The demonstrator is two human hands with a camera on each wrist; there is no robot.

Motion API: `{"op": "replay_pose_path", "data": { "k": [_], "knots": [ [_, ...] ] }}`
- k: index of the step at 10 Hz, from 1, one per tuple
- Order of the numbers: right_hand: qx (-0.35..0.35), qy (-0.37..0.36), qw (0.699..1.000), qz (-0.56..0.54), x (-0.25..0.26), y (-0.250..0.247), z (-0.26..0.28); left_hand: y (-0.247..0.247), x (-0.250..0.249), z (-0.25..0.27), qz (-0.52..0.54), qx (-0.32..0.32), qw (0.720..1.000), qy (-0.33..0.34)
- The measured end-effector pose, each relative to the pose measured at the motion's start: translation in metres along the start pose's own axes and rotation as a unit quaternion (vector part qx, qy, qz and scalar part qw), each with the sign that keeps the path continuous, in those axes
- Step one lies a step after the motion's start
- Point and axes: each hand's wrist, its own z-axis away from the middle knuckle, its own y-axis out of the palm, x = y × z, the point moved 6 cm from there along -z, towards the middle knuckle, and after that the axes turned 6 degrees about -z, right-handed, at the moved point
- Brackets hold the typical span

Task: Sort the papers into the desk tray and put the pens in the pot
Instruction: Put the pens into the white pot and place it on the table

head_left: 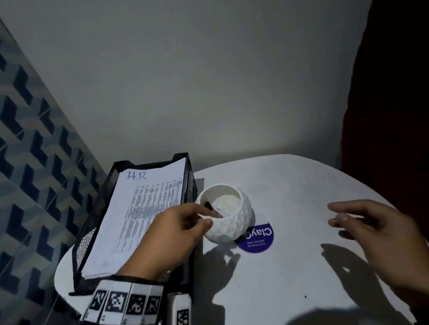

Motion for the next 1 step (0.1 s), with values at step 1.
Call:
{"op": "replay_pose_path", "data": {
  "k": [1],
  "knots": [
    [-0.051,-0.046,0.994,-0.090,0.0514,-0.0050,-0.0279,-0.0188,0.0039,-0.0242,0.059,-0.007,0.998,-0.026]
  ]
}}
